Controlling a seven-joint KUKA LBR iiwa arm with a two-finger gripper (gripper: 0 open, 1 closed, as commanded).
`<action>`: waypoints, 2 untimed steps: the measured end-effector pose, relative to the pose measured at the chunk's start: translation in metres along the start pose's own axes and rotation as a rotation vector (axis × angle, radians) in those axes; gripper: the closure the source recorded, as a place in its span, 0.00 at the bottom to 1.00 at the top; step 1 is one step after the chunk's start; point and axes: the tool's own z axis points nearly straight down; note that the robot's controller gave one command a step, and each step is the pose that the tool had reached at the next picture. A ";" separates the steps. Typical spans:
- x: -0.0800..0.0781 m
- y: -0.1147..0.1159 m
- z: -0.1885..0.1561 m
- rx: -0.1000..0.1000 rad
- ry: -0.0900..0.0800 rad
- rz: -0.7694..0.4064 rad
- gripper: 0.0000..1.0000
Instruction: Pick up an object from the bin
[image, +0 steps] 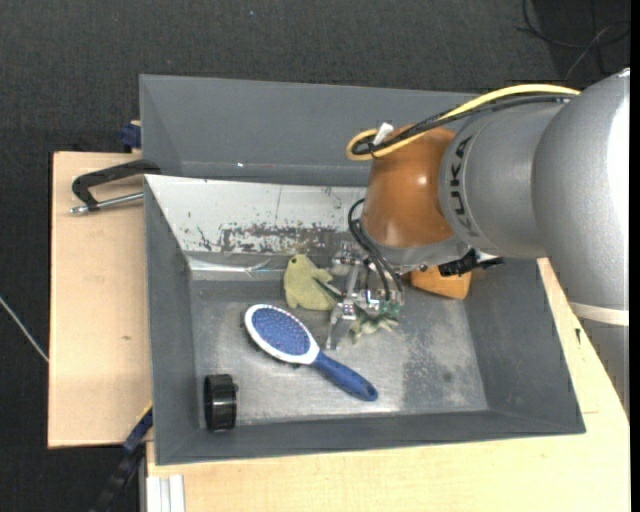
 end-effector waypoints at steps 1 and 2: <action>0.000 0.002 -0.002 0.000 -0.002 -0.002 0.00; -0.007 0.000 0.006 -0.003 -0.005 0.095 0.00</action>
Offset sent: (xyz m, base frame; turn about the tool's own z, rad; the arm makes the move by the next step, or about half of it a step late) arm 0.0000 0.0000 0.0000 0.0000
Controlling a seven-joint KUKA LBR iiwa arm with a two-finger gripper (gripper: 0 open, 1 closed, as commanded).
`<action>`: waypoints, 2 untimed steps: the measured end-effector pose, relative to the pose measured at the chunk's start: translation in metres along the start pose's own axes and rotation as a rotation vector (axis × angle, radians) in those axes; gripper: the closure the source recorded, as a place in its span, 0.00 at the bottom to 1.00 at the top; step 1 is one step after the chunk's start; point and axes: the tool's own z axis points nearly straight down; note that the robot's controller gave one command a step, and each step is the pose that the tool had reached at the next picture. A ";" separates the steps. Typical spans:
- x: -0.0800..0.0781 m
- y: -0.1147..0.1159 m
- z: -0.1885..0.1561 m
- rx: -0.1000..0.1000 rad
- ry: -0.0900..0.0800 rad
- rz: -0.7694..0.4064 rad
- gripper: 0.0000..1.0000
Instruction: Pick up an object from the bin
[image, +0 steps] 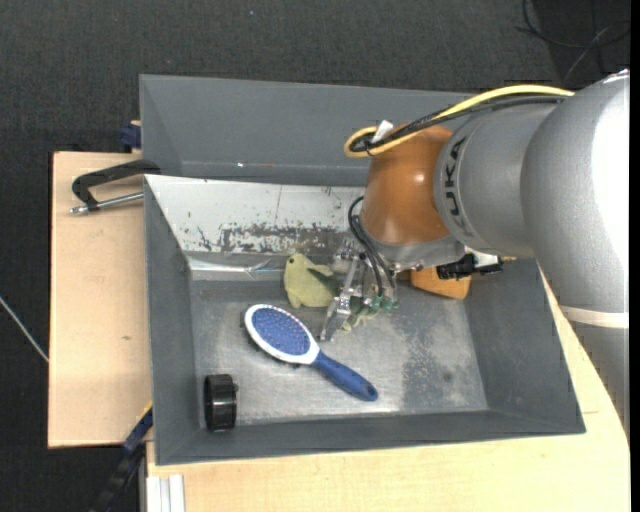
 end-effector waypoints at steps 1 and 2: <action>-0.005 -0.001 -0.003 -0.002 -0.019 0.002 1.00; -0.007 0.001 -0.035 0.001 -0.008 0.001 1.00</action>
Offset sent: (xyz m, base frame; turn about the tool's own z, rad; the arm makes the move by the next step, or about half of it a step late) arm 0.0000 0.0000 0.0000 0.0000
